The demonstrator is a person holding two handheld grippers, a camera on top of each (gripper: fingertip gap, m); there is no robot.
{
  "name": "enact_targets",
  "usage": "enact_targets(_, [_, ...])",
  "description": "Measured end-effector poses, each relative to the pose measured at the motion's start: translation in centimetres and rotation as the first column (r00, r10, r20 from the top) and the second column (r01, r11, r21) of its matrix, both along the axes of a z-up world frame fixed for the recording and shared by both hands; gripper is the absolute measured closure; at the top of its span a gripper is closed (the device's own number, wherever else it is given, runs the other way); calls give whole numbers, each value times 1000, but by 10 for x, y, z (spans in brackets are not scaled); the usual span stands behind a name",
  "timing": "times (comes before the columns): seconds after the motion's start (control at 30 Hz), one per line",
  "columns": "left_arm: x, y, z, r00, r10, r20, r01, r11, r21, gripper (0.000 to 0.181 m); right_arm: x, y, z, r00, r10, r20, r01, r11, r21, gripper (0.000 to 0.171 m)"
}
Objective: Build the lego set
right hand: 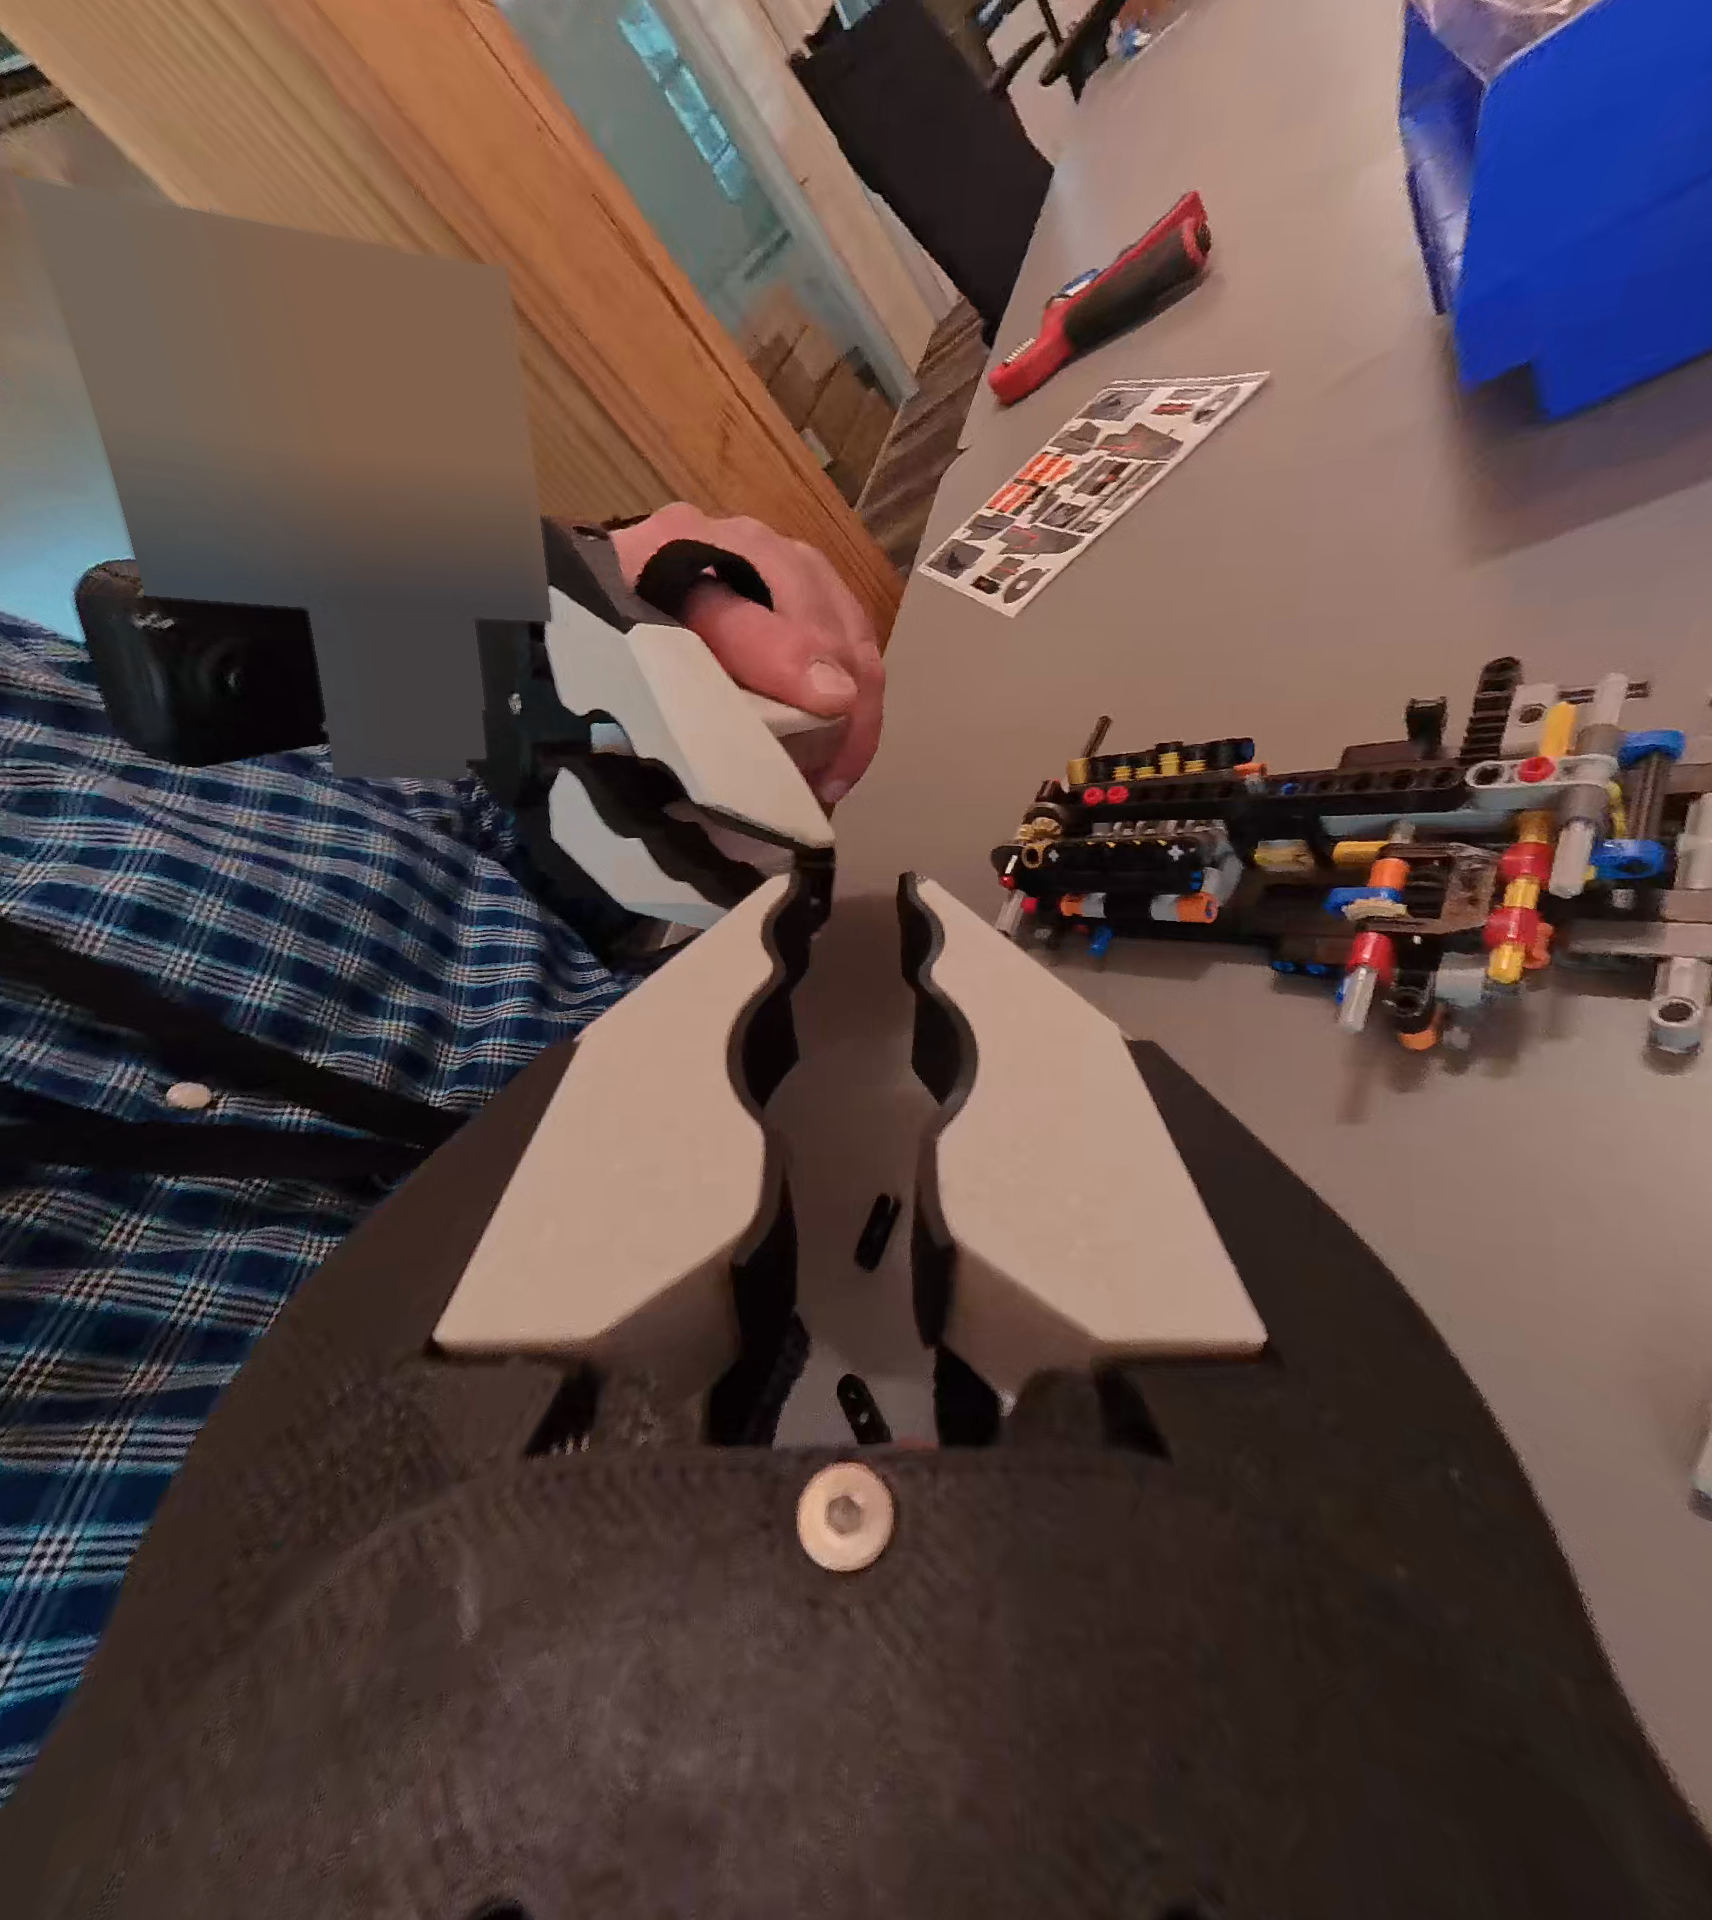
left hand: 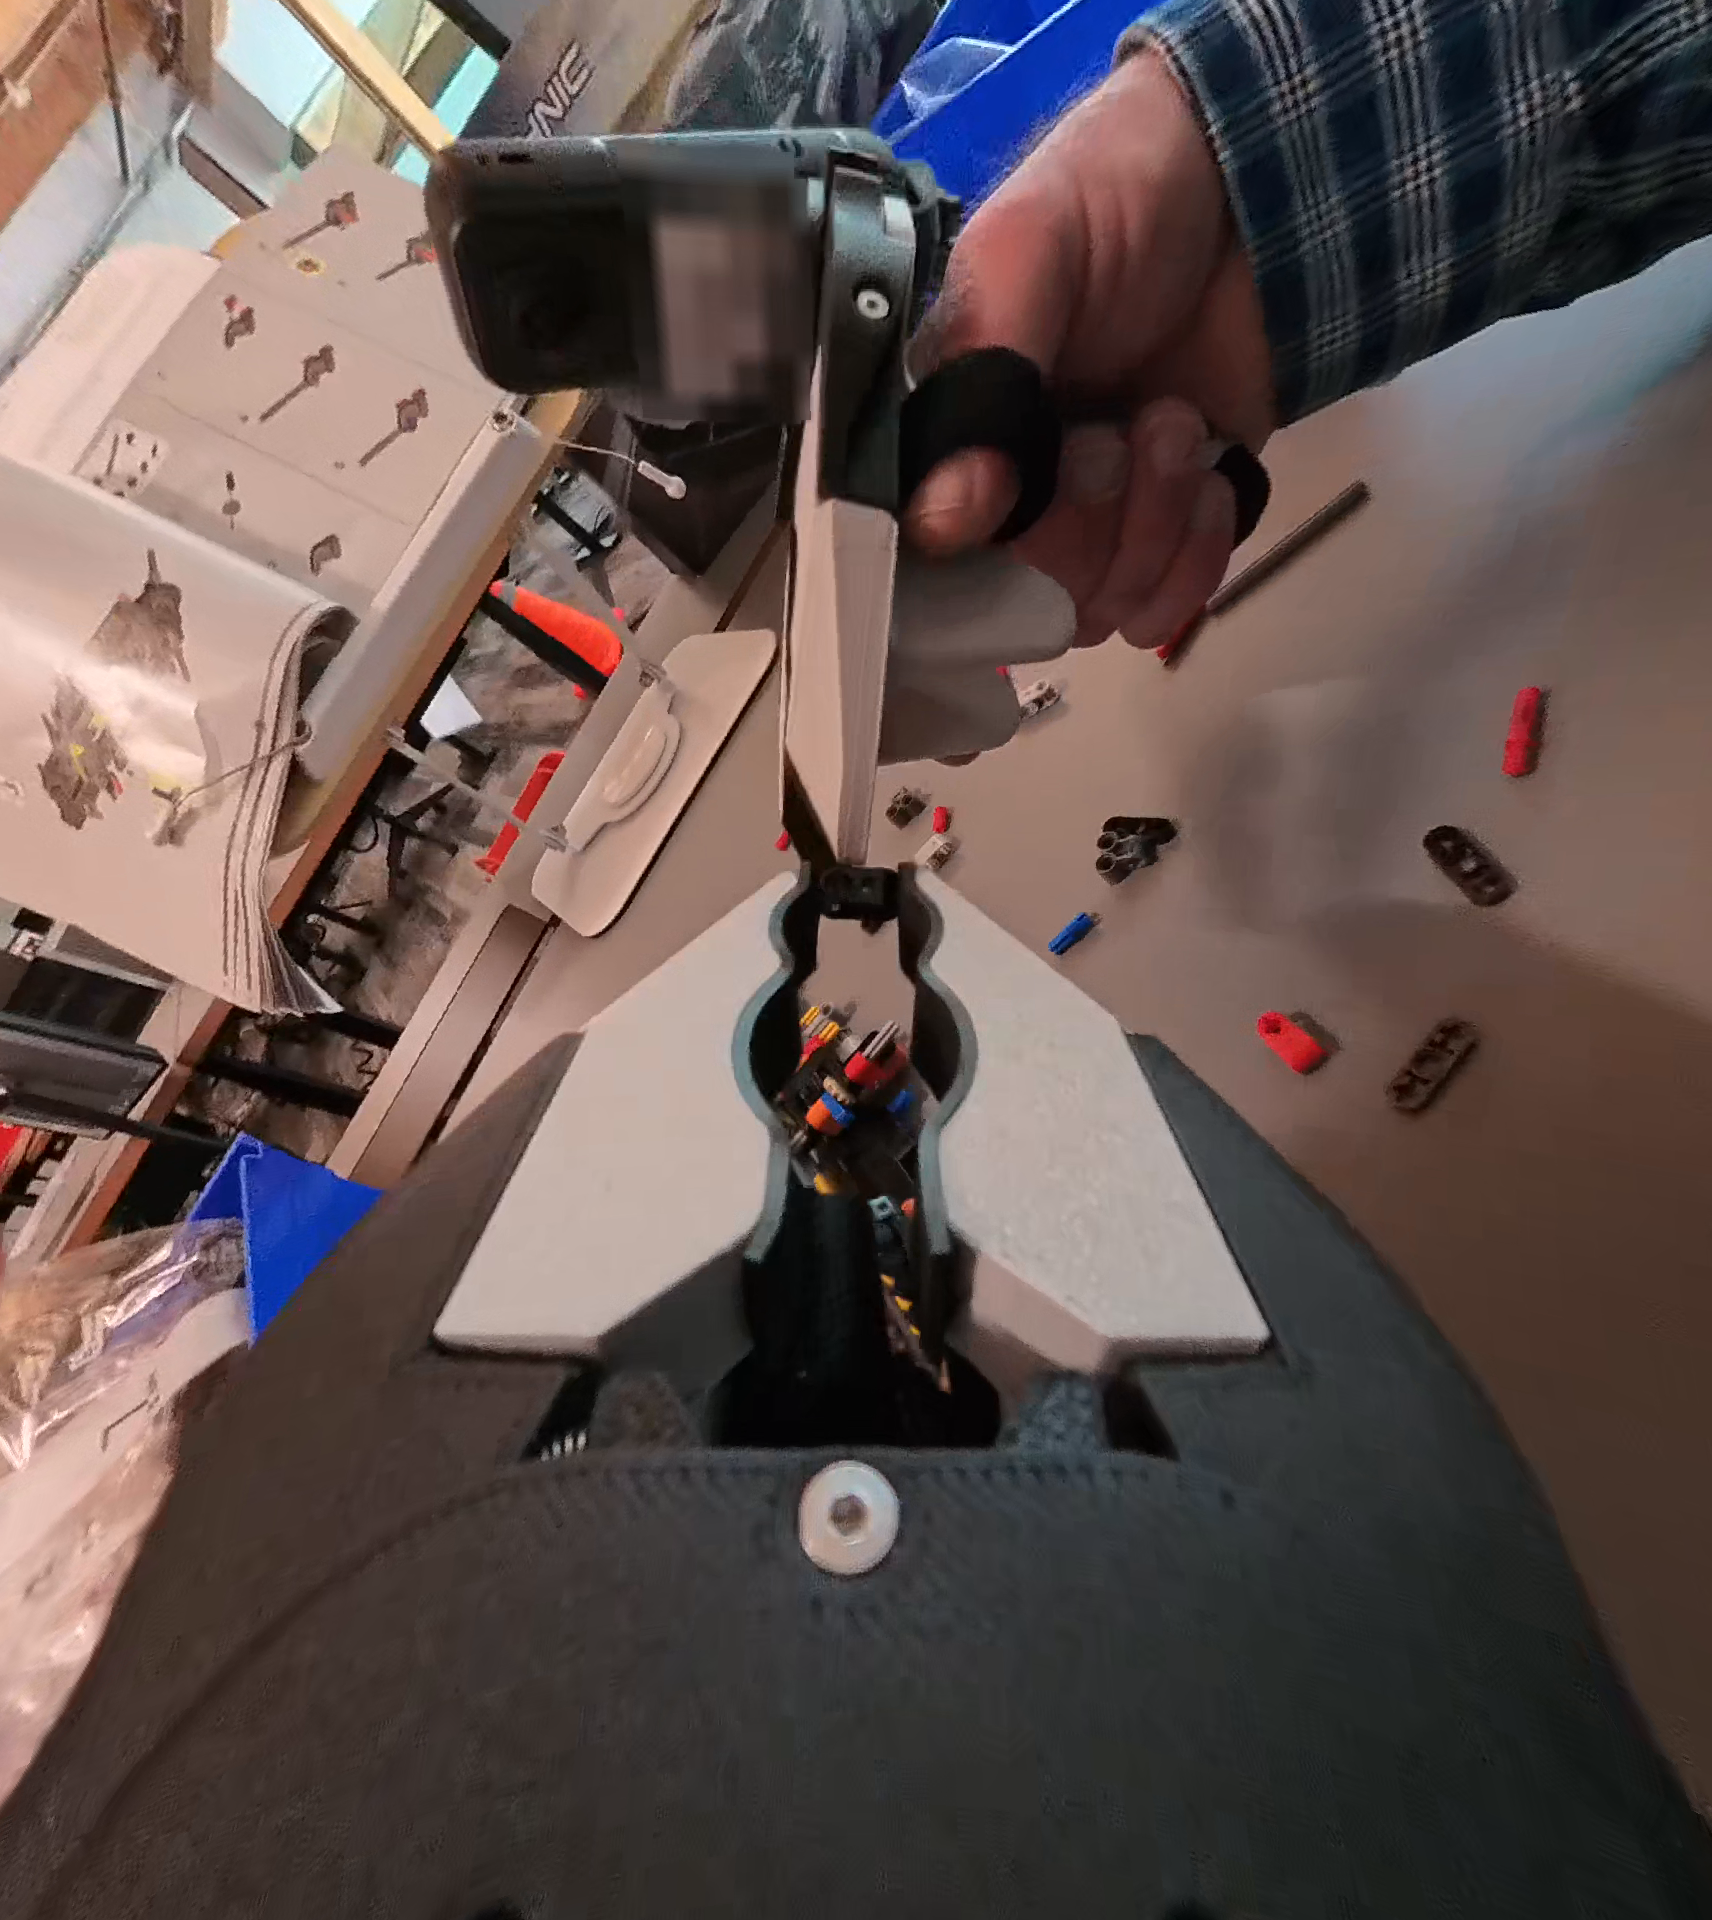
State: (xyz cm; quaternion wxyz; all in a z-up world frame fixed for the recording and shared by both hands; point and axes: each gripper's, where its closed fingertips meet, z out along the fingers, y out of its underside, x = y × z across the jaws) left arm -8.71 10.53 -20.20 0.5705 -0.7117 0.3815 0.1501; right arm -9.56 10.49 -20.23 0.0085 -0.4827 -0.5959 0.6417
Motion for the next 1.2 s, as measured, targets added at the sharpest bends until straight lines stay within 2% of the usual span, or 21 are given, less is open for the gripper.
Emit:
enact_targets(0.13, [3, -2, 0, 998, -36, -43, 36, 999, -1, 168, 4, -5, 2, 1000, 25, -13, -25, 1000, 12, 156])
enact_targets(0.27, [7, -2, -2, 993, -56, -105, 56, 998, -4, 168, 6, -10, 3, 999, 37, -22, -35, 998, 52, 166])
enact_targets(0.63, [11, -6, -11, 990, -99, -104, 96, 995, -34, 168, 10, -14, -6, 998, 38, -43, -32, 990, 138, 166])
enact_targets(0.8, [6, -4, -12, 994, -83, -72, 80, 995, -52, 167, 4, -10, -11, 999, -7, -48, 15, 984, 179, 167])
enact_targets(0.9, [-13, -1, -20, 1000, 0, -8, -1, 992, -127, 148, -5, 6, -24, 995, -90, -42, 98, 958, 268, 167])
enact_targets(0.97, [-34, 4, -31, 994, 108, 36, -98, 972, -214, 134, -9, 14, -32, 990, -131, -43, 138, 939, 316, 166])
enact_targets(1.07, [-68, 13, -49, 955, 291, 61, -257, 912, -319, 124, -16, 28, -48, 979, -197, -46, 197, 880, 432, 167])
enact_targets(1.2, [-93, 15, -74, 876, 471, 107, -362, 787, -500, 111, -20, 30, -59, 974, -217, -58, 216, 833, 510, 167])
